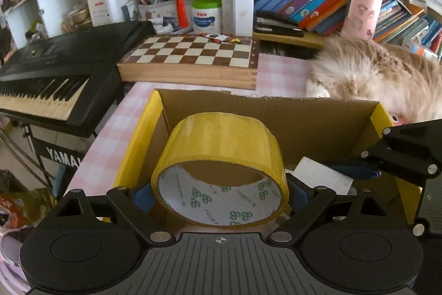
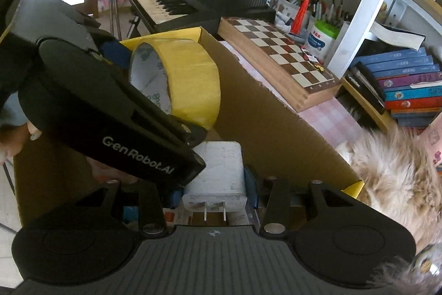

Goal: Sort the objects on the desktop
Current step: 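Lower the tape into the box with the left tool while the right tool drops the charger in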

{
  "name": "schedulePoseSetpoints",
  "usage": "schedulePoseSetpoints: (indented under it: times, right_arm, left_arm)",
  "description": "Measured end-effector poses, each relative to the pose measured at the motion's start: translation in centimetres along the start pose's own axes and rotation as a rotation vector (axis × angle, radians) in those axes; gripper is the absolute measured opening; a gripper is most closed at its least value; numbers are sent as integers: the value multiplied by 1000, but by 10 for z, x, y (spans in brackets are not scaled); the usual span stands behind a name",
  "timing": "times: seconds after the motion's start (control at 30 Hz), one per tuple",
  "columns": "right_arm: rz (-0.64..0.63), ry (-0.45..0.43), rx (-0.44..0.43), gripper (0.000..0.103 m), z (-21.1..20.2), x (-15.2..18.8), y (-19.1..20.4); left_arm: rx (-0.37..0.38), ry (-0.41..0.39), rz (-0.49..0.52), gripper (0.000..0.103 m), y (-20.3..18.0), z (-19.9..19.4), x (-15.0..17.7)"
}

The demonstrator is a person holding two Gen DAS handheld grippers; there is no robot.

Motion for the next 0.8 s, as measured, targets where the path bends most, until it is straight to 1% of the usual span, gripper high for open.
schedulePoseSetpoints:
  times: [0.07,0.1,0.13,0.2,0.33,0.43,0.53,0.67,0.8]
  right_arm:
    - [3,8,4,41,0,0,0]
    - [10,6,6,43,0,0,-1]
    - [21,-5,6,52,-3,0,-2]
    - [32,-27,19,55,-8,-1,-3]
    - [60,-55,26,55,-20,2,-6]
    - [109,-84,37,56,-34,6,-12]
    - [159,-106,44,57,-48,12,-17]
    - [210,-150,65,57,-71,19,-19]
    - [259,-196,93,58,-94,26,-19]
  left_arm:
    - [-6,-1,-3,94,0,0,2]
    - [-10,-6,0,94,-1,-1,3]
    - [-12,-13,1,94,-2,-2,3]
    - [-7,-28,-8,94,-1,-7,4]
    - [14,-73,-26,95,1,-21,7]
    - [11,-139,-25,99,4,-39,8]
    - [11,-192,-41,99,7,-58,9]
    - [30,-274,-63,100,9,-89,15]
    - [43,-335,-60,100,5,-115,26]
Point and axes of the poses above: each gripper's, at about its wrist camera, not at the fingertips, and z roughly the way its jaws point, y to its left, x to its underside, the point moved 8 cm from there along z, roughly the way its jaws point, and after that the axes turned 13 degrees about y, right-handed, at the moved point
